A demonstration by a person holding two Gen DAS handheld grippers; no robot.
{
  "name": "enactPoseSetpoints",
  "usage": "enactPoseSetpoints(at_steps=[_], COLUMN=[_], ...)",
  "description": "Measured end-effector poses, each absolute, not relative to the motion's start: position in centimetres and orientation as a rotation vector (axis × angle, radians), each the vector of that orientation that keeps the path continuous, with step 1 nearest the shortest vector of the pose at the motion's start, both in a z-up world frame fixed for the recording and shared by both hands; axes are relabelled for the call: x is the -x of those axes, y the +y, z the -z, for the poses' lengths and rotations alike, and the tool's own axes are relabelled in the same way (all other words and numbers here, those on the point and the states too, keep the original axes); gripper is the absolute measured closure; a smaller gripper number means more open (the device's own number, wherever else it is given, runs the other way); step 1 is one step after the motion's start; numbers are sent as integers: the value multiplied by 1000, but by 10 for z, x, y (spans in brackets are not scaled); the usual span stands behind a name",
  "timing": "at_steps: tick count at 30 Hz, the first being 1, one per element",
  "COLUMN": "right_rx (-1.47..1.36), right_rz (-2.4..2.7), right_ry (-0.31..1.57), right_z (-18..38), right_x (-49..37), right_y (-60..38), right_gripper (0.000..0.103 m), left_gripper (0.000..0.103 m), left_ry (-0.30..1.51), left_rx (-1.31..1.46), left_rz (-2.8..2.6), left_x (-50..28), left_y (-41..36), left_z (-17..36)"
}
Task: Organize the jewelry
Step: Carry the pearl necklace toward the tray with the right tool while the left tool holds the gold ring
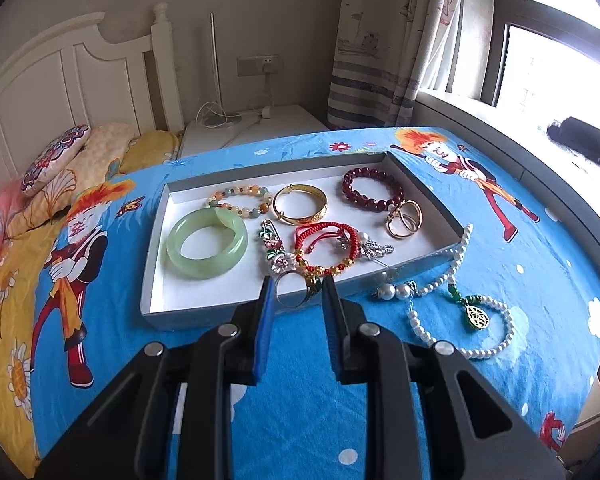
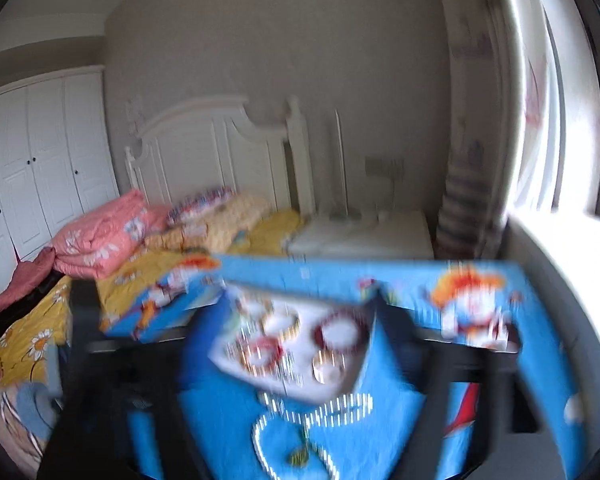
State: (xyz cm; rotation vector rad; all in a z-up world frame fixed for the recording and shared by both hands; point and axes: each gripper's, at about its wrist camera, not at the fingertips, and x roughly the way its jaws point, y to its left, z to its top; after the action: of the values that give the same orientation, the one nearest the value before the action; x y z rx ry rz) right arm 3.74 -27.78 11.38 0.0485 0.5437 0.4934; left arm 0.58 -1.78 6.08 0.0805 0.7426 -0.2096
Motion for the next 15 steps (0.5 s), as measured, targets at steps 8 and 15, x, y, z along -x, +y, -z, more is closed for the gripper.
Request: enactPoseSetpoints(at_steps=[8,15], right_rx=[-156,-146], right_rz=[-418,-483], right_ry=[831,898], right_z=[-21,-1], right_x=[-79,-96], right_y=[-271,-261], right_gripper=[26,41], left_gripper=[80,80], left_ry=[747,740], left_rx=[-72,-98], left_rz=[236,237], left_x=[-3,5], left_y=[-30,-32], left_z=[-55,-56])
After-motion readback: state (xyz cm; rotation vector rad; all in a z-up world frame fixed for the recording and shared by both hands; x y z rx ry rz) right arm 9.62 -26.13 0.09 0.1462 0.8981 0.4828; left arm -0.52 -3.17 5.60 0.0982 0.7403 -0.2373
